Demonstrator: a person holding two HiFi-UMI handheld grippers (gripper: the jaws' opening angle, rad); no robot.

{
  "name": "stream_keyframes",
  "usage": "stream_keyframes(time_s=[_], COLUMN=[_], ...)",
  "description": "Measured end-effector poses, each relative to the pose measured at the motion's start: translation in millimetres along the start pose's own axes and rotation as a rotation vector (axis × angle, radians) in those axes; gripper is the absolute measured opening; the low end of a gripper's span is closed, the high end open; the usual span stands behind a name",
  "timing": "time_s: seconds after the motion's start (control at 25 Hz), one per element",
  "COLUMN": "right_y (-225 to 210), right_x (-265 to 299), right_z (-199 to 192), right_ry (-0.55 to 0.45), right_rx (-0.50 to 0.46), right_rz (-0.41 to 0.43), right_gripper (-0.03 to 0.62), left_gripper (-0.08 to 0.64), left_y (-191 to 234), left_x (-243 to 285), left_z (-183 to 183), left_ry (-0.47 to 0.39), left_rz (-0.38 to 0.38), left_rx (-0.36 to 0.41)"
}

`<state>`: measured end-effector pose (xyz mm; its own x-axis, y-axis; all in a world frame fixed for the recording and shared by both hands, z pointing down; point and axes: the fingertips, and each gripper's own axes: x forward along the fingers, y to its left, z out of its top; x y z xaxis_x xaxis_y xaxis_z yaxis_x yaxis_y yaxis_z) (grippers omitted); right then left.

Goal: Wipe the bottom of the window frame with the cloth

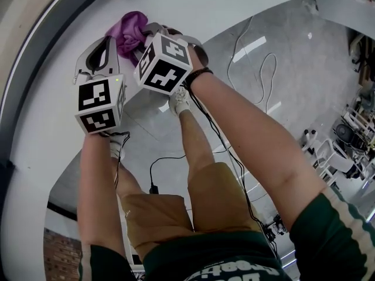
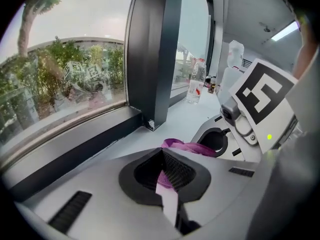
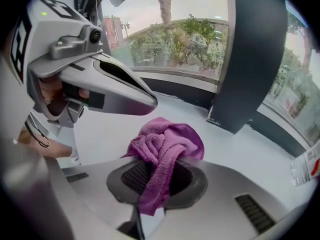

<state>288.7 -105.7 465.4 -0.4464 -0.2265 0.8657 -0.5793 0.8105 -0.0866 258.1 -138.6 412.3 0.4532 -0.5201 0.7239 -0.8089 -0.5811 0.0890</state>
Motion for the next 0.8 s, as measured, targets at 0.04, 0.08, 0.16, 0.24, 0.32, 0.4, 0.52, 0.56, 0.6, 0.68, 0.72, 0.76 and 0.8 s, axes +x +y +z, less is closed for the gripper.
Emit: stream_keyframes(time_s=[0.04,0.08,0.16,0.24,0.32,0.4,0.52,0.56,0.6,0.68,0.72,0.76,0.8], right_y=[-3.7,-6.8,-9.4,-7.4,-5.8,-7.3,-6.6,-5.2,-4.2,-3.8,-4.1,-4.5,-4.4], right_x=[-0.4,-0.8,-2.3,-5.4,-8.9,-10.8,-10.0,-9.2,-8.7,-10.4,-13.4,-17.5,-22.0], right_z=[-3.4,-4.9,-2.4,3.2,6.2,5.7,1.0,0.1,0.5,5.3,8.6,11.2,12.3], right_ry=[0.002,0.004,0.003,0.001,-0.004,-0.008,-0.01,-0.012,-0.017,-0.037,-0.055,-0.077,-0.099], right_rx=[0.005,0.01,0.011,-0.003,-0.007,-0.002,0.015,0.029,0.046,0.06,0.052,0.043,0.042], right_rz=[-0.002,-0.002,-0.001,-0.006,-0.013,-0.023,-0.032,-0.031,-0.029,-0.03,-0.035,-0.039,-0.041], right_gripper=[0.069,0.069,0.069,0.069,0.069,0.069,0.069,0.069,0.069,0.069,0.069,0.069,0.069], left_gripper=[0.008,0.008,0.008,0.008,0.008,0.008,0.008,0.008,0.008,0.008,0.008,0.008,0.008], left_y=[-1.6,-2.4,-3.2,-5.9,-11.0,-15.6,-19.3,-19.0,-18.0,-15.2,-14.3,-14.4,-15.7], left_x=[2.5,4.4,5.8,3.0,0.5,1.1,0.0,-1.7,-3.6,-7.5,-9.0,-10.2,-11.2], left_z=[1.0,2.4,5.4,8.0,9.7,10.5,7.2,5.2,3.6,2.8,4.0,5.7,7.0], left_ry=[-0.001,-0.001,-0.002,-0.001,0.003,0.008,0.011,0.012,0.013,0.013,0.011,0.008,0.005], left_rz=[-0.003,-0.005,-0.007,-0.01,-0.02,-0.028,-0.031,-0.031,-0.031,-0.028,-0.026,-0.025,-0.027], left_rx=[-0.002,-0.003,-0.004,-0.006,-0.004,0.002,0.002,0.001,0.001,0.001,0.0,-0.001,-0.002])
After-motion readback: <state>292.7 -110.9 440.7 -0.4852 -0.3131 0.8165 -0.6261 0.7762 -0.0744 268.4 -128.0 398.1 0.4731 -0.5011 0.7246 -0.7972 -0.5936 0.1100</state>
